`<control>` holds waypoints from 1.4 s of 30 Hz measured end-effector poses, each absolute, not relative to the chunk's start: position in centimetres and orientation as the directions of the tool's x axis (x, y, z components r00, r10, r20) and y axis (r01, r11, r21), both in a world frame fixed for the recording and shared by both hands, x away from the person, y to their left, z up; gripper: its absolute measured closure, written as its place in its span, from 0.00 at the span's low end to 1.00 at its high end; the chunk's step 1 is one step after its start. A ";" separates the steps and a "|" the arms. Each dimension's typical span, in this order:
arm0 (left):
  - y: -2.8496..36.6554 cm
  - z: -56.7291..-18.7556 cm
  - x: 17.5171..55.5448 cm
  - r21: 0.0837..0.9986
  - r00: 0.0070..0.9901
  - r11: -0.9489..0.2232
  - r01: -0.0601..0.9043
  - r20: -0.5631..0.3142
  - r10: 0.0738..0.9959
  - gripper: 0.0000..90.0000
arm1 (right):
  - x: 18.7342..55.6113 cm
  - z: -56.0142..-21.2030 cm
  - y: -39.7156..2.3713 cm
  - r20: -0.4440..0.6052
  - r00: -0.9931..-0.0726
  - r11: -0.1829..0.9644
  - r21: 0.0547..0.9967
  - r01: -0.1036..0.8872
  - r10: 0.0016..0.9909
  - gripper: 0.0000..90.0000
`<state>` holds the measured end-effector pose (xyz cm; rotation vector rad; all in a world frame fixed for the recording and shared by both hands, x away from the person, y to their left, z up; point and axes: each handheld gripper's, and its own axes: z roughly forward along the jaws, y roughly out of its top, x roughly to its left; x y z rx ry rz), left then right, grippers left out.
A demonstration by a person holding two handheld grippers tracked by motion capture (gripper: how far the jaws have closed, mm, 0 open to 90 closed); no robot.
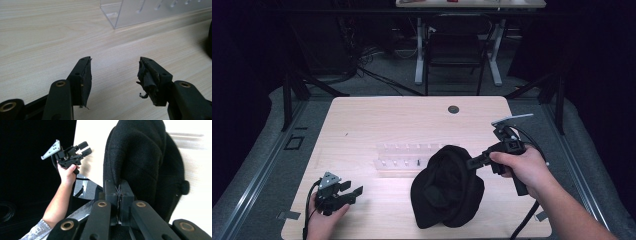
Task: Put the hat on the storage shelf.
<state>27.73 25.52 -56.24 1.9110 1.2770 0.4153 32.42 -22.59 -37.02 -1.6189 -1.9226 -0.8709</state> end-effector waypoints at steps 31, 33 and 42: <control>25.5 -56.3 27.9 0.740 0.443 -0.198 0.643 -0.149 0.884 0.48 | 32.4 -32.1 -25.2 0.789 -0.197 -0.035 0.266 0.963 0.582 0.99; 25.4 -56.4 27.9 0.745 0.439 -0.194 0.638 -0.145 0.887 0.48 | 32.5 -31.7 -25.3 0.791 -0.203 -0.036 0.273 0.961 0.577 0.99; 25.5 -56.3 27.9 0.739 0.444 -0.199 0.644 -0.149 0.884 0.48 | 32.9 -29.6 -25.3 0.815 -0.246 -0.073 0.332 0.941 0.525 0.99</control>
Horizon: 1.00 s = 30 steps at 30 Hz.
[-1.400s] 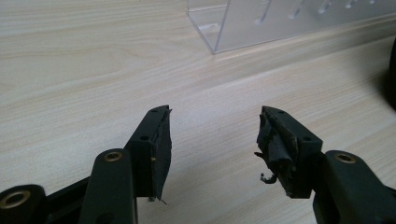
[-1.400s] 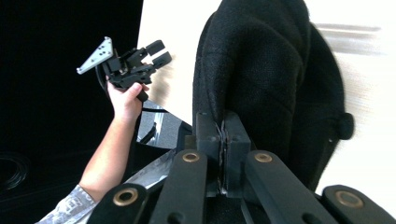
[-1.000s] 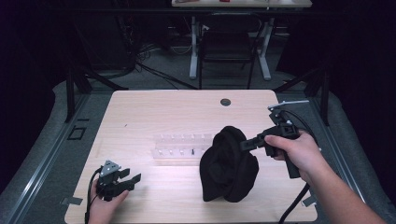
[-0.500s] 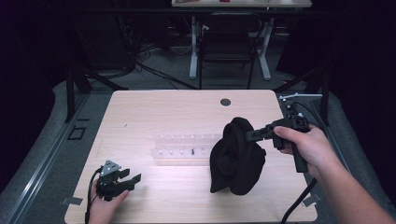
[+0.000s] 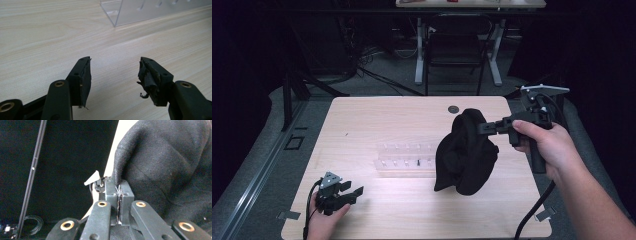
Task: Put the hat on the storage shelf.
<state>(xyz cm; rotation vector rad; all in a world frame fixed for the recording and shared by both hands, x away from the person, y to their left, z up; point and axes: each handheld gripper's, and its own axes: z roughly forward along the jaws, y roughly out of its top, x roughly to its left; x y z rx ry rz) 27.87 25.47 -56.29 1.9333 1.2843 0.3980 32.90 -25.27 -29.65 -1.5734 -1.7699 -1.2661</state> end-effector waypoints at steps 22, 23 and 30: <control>25.4 -56.3 27.9 0.735 0.452 -0.209 0.645 -0.147 0.880 0.48 | 36.2 -29.2 -22.8 0.820 -0.266 -0.123 0.374 0.919 0.506 0.99; 25.4 -56.2 27.9 0.730 0.451 -0.212 0.650 -0.146 0.880 0.48 | 36.4 -29.2 -22.6 0.819 -0.268 -0.125 0.377 0.918 0.507 0.99; 25.4 -56.3 28.0 0.740 0.447 -0.199 0.642 -0.151 0.882 0.48 | 37.6 -29.5 -21.5 0.813 -0.274 -0.118 0.384 0.916 0.514 0.99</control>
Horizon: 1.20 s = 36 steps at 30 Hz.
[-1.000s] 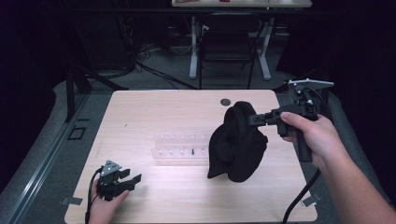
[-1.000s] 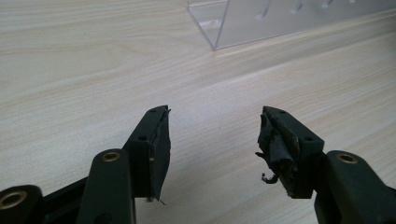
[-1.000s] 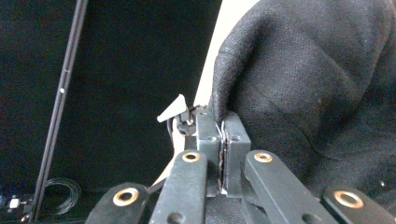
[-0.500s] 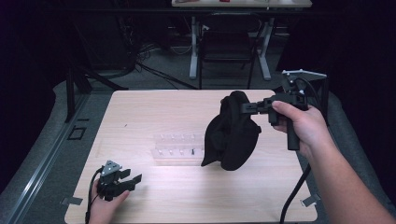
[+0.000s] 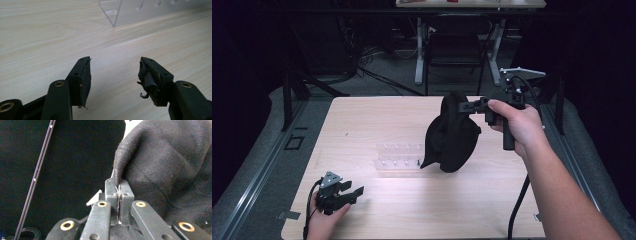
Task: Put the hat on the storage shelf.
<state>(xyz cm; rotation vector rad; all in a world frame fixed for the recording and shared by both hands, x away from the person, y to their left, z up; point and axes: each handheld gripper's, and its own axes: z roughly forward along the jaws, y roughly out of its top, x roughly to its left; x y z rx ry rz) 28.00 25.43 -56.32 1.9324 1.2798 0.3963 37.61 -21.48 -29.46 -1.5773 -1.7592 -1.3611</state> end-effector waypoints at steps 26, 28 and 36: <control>25.6 -56.3 28.0 0.733 0.450 -0.204 0.649 -0.154 0.879 0.48 | 40.3 -30.9 -18.8 0.801 -0.268 -0.101 0.376 0.921 0.536 0.99; 25.6 -56.3 28.0 0.732 0.450 -0.203 0.650 -0.156 0.879 0.48 | 40.4 -30.9 -18.9 0.803 -0.265 -0.107 0.375 0.921 0.534 0.99; 25.5 -56.4 28.0 0.731 0.450 -0.202 0.652 -0.159 0.879 0.48 | 40.6 -30.9 -19.2 0.801 -0.264 -0.106 0.375 0.921 0.537 0.99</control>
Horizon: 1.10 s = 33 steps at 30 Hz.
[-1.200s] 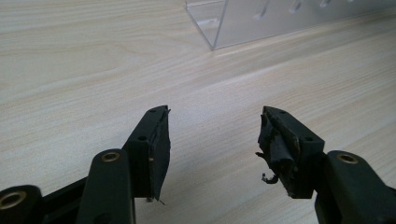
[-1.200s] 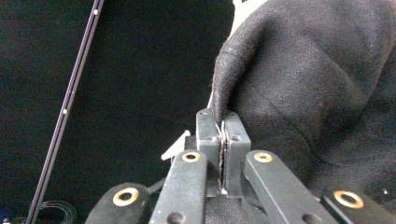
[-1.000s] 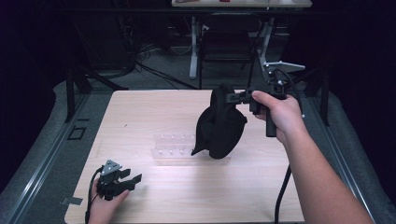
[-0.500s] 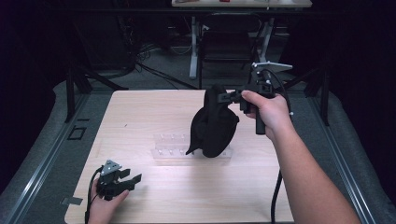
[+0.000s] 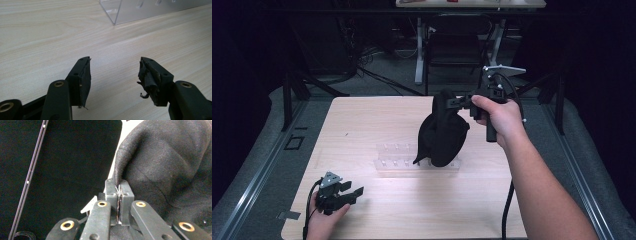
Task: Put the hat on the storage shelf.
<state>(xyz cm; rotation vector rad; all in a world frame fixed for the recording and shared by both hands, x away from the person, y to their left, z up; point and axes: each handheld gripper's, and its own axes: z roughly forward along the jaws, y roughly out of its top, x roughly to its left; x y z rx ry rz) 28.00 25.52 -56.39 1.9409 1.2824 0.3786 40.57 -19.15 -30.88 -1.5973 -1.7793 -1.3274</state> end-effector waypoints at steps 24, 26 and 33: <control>22.9 -53.1 28.3 0.807 0.544 -0.181 0.563 -0.196 0.816 0.52 | 41.9 -31.7 -16.3 0.835 -0.285 -0.081 0.362 0.929 0.471 0.98; 22.5 -52.9 28.4 0.812 0.552 -0.184 0.553 -0.192 0.811 0.53 | 42.0 -31.7 -15.9 0.839 -0.282 -0.086 0.360 0.929 0.465 0.98; 20.7 -51.7 29.5 0.814 0.576 -0.218 0.539 -0.167 0.800 0.55 | 42.2 -31.8 -14.9 0.846 -0.284 -0.077 0.354 0.932 0.451 0.98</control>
